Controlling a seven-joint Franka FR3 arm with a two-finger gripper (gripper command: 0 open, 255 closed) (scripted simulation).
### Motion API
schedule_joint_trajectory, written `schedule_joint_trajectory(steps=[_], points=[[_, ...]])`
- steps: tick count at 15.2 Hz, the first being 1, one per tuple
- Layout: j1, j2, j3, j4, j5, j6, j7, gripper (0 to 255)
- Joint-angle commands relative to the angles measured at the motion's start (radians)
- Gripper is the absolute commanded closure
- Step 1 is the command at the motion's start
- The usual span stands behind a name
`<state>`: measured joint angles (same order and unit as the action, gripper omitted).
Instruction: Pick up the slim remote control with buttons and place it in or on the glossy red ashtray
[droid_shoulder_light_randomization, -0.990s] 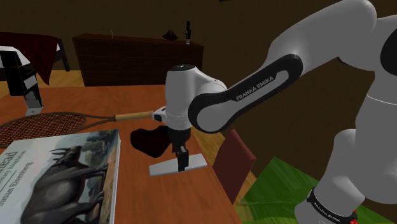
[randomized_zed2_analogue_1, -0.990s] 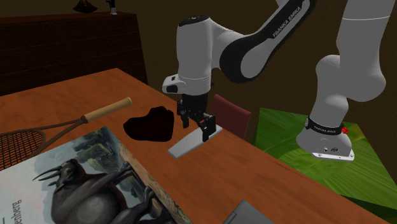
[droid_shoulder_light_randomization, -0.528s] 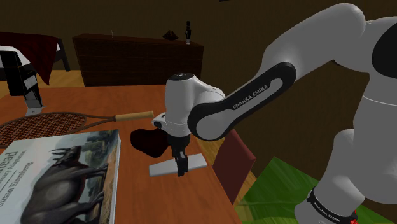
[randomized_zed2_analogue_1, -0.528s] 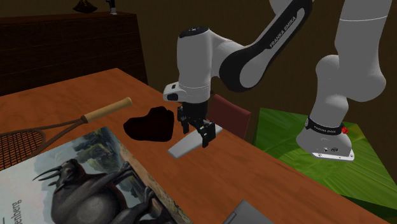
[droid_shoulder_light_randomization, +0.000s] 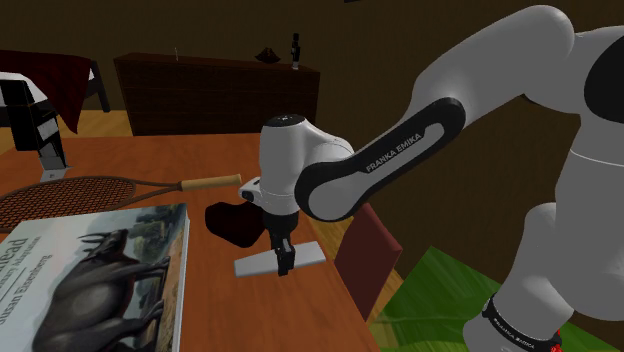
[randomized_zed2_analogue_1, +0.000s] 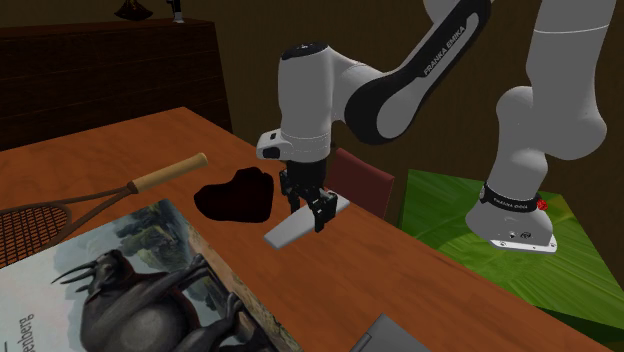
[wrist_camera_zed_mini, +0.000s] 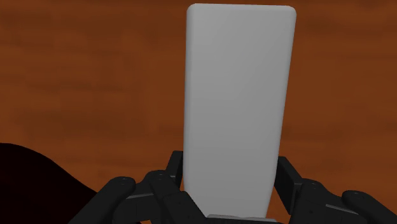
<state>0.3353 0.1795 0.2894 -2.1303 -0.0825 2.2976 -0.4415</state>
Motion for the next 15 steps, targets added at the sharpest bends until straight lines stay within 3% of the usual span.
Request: schedule_joint_trajectory(steps=[1, 7, 15], points=[[0.0, 0.0, 0.0, 0.0, 0.0, 0.0, 0.0, 255], [0.0, 0.0, 0.0, 0.0, 0.0, 0.0, 0.0, 255], [-0.005, -0.061, 0.005, 0.04, 0.027, -0.098, -0.019, 255]])
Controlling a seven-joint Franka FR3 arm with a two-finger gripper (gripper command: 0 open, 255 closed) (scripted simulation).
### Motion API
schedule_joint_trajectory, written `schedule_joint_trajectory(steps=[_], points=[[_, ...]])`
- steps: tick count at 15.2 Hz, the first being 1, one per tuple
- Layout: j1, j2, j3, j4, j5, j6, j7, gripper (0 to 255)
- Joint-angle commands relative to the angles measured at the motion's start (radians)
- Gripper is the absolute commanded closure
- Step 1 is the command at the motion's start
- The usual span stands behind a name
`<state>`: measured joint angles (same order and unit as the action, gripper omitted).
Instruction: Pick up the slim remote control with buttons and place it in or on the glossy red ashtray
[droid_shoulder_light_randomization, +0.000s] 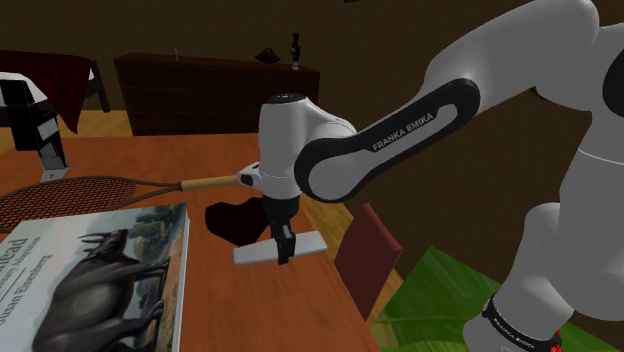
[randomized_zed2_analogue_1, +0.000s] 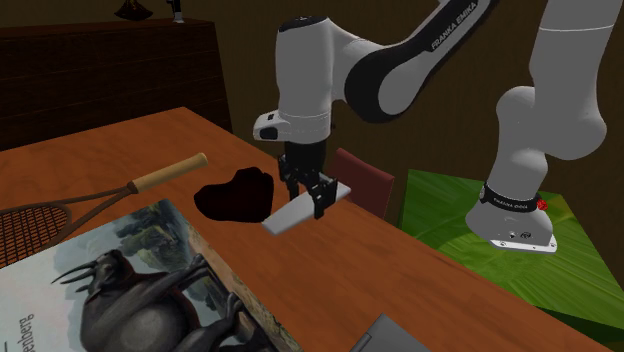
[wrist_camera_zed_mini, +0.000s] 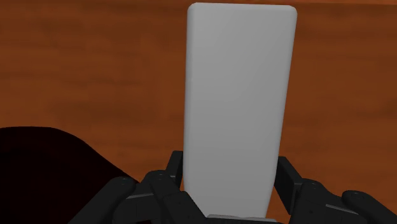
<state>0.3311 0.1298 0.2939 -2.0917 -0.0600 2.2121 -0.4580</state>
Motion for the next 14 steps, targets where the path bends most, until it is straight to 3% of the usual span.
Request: schedule_joint_trajectory(steps=[1, 14], points=[[-0.001, -0.018, 0.001, 0.008, 0.007, -0.025, -0.005, 255], [-0.005, -0.088, 0.003, 0.106, 0.035, -0.19, -0.025, 255]])
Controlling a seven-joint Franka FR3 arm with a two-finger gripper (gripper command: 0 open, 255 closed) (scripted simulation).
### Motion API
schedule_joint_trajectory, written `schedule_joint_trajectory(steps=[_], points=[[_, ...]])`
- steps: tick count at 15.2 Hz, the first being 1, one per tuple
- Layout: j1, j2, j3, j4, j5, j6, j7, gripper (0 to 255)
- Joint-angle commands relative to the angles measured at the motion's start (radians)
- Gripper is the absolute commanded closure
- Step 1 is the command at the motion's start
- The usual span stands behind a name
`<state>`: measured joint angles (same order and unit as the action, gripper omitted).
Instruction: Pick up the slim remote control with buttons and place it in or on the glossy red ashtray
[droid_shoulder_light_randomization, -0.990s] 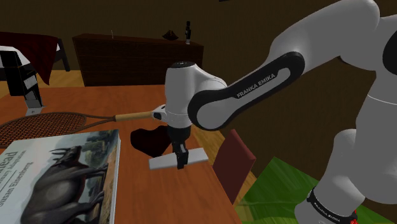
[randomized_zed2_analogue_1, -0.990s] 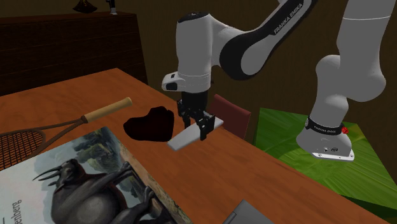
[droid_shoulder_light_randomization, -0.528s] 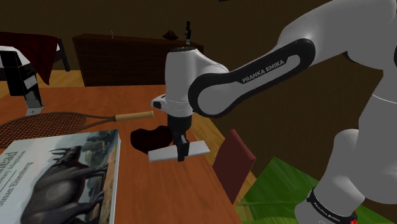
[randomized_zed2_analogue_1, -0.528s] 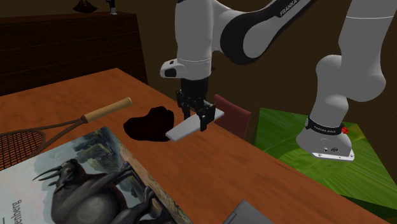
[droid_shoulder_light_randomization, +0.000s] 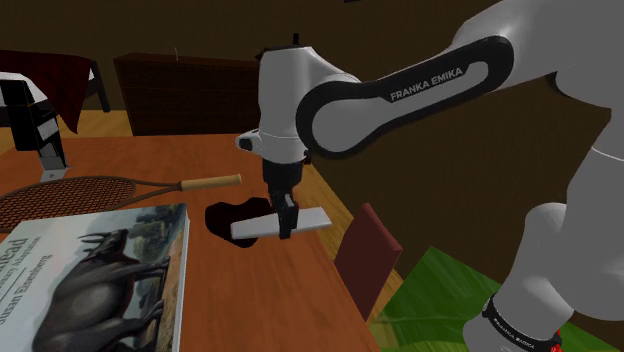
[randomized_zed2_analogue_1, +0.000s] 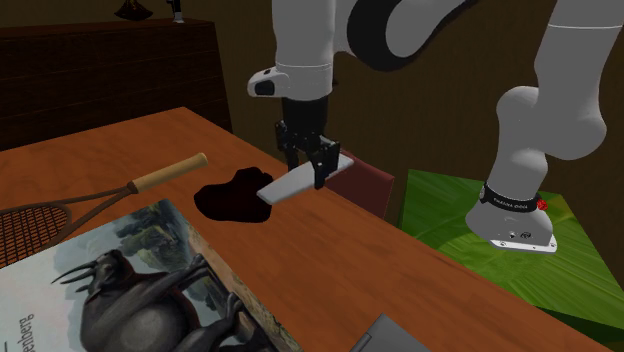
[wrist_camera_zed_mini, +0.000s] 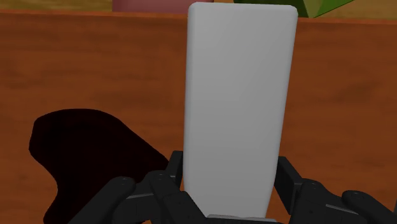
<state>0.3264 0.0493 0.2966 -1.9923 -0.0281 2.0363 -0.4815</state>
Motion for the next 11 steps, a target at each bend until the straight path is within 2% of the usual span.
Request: schedule_joint_trajectory(steps=[1, 6, 11], points=[[0.0, -0.011, 0.0, 0.015, 0.004, -0.026, -0.003, 255], [-0.015, 0.165, -0.023, 0.243, -0.046, -0.083, -0.029, 255], [-0.014, 0.362, -0.046, 0.526, -0.087, -0.174, -0.06, 255]])
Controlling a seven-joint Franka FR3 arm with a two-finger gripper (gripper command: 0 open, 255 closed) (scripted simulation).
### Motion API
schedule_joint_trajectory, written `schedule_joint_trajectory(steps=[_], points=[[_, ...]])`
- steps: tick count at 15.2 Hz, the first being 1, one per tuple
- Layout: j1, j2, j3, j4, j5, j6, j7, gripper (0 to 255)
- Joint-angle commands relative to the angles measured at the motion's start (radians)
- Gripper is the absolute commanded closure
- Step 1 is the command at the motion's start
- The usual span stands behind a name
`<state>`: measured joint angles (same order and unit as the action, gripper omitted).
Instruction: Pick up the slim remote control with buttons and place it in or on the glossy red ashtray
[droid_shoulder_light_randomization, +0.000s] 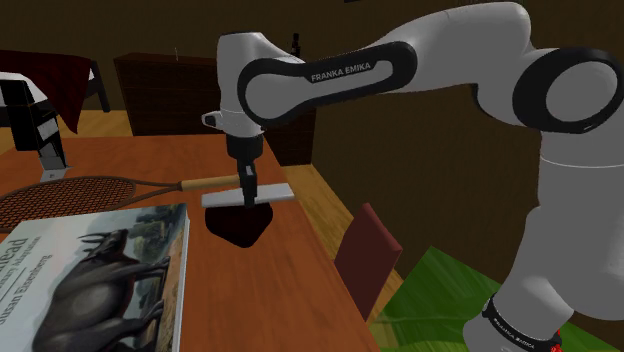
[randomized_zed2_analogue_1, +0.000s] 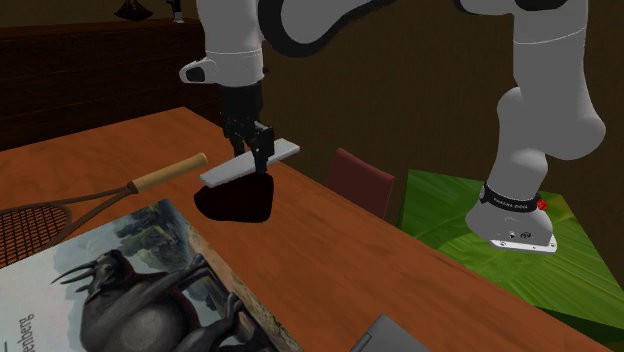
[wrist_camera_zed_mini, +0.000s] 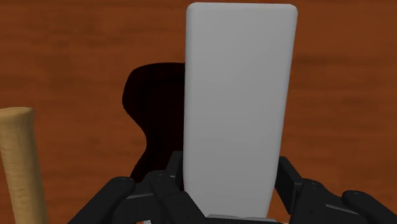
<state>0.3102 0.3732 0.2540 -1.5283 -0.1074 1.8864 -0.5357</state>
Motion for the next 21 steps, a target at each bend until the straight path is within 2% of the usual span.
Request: schedule_joint_trajectory(steps=[1, 2, 16, 21], points=[[0.004, 0.082, -0.008, 0.129, -0.015, -0.048, -0.013, 255], [0.006, 0.108, -0.011, 0.169, -0.019, -0.062, -0.017, 255], [0.003, 0.144, -0.019, 0.039, -0.031, 0.103, -0.006, 255], [0.003, 0.144, -0.019, 0.039, -0.031, 0.103, -0.006, 255]])
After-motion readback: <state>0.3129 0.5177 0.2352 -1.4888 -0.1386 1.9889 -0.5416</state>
